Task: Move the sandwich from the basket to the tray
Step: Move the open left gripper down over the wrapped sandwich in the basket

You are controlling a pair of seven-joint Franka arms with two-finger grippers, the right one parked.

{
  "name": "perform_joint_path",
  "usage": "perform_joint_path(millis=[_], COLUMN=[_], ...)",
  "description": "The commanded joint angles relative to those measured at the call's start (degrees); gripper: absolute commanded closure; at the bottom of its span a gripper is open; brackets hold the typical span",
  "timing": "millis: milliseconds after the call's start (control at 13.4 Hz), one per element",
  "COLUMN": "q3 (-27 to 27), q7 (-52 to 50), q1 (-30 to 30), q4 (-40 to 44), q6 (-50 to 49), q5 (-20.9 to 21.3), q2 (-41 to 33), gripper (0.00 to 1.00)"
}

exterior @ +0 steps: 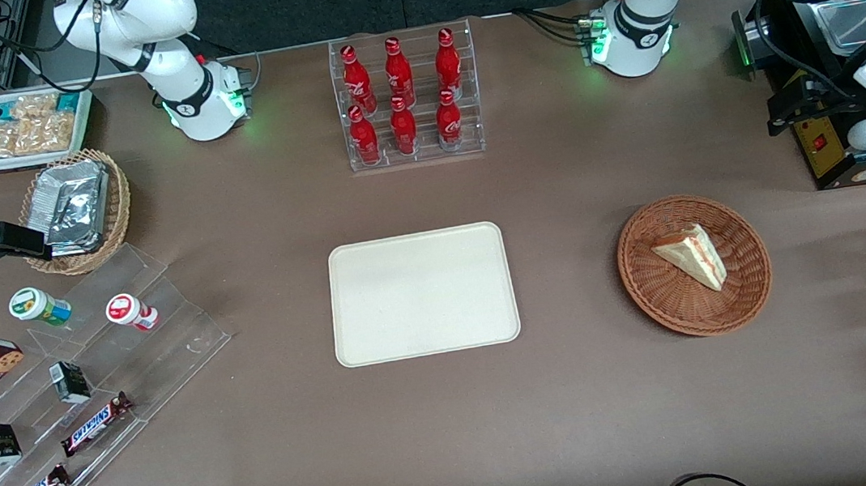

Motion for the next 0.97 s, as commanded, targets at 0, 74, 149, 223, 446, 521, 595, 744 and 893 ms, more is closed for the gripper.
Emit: perform_joint_path(millis=[0,74,149,223,446,521,595,744,893], q3=[0.02,0.02,0.1,0.1,-0.07,0.02,0.02,0.02,0.02], q7=[0.97,0.8,0.53,-2.34,-18.67,-21.5,-23.71,-30.63,-38.45], q1=[0.14,0.06,0.06,-0.03,-0.99,-1.09,-1.09,-0.91,-1.0], q4=[0.66,0.66,0.4,0.4,-1.96,-4.76,-7.66,-11.45,-16.45], q6=[-1.33,-0.98,-0.54,-0.36,5.16,7.96,11.3,15.79,21.32], q5=[0.28,0.37,0.54,0.72,2.83,2.91,2.92,2.74,2.3], q2=[0.16,0.85,2.17,3.92,8.15,8.33,8.16,8.51,8.42], gripper=[0.0,0.0,0.0,0.0,0.0,0.0,0.0,0.0,0.0])
